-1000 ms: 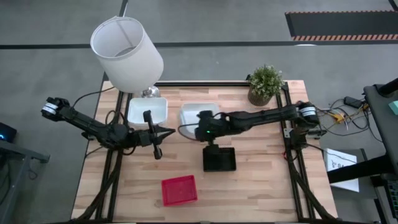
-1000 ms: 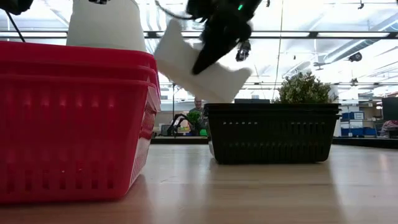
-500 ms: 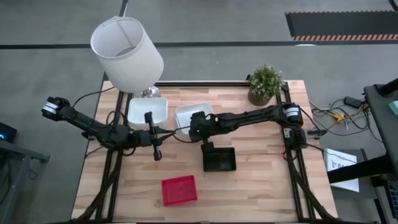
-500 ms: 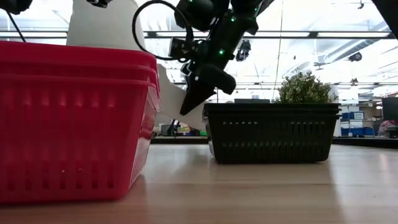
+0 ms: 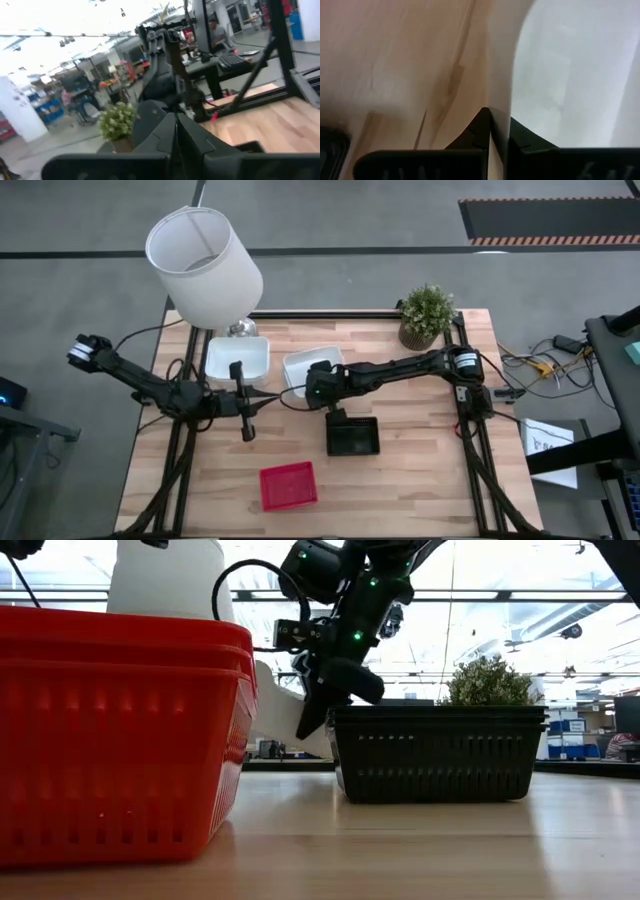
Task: Stack baskets by color
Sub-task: Stack the white bin on top of the top white bins
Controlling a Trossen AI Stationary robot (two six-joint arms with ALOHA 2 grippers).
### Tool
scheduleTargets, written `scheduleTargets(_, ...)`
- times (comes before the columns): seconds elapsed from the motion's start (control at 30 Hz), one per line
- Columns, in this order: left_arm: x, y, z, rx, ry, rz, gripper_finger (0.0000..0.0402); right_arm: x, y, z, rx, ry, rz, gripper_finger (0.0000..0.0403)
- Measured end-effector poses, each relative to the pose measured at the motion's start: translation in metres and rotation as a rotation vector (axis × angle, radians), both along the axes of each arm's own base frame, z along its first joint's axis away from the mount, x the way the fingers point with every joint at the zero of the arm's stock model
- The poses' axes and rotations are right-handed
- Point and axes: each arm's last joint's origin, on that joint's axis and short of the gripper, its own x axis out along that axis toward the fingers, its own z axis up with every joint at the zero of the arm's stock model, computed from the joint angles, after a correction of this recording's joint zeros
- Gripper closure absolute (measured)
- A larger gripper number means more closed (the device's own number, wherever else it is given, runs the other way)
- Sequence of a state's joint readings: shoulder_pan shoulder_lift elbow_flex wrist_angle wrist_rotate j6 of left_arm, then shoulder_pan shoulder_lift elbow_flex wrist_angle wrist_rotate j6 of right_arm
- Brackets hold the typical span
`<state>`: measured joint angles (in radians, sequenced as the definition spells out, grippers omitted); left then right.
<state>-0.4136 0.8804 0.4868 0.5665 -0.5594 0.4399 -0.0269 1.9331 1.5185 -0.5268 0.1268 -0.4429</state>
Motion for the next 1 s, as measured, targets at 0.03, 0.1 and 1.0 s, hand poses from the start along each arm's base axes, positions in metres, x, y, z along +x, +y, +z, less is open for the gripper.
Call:
scheduleTargets(0.03,-0.001,0.0,0.001,-0.013,0.007,-0.005,0.0401,-0.001,0.0,0.001,-0.001,0.005,0.002,0.0394)
scheduleTargets(0.1,-0.005,0.002,0.001,-0.028,0.047,-0.01,0.0396,-0.002,0.001,0.005,-0.004,0.0,0.008,0.0394)
scheduleTargets(1.0,0.015,0.021,-0.078,-0.618,0.232,0.288,0.0225,-0.01,0.012,0.021,0.012,-0.006,-0.006,0.0394)
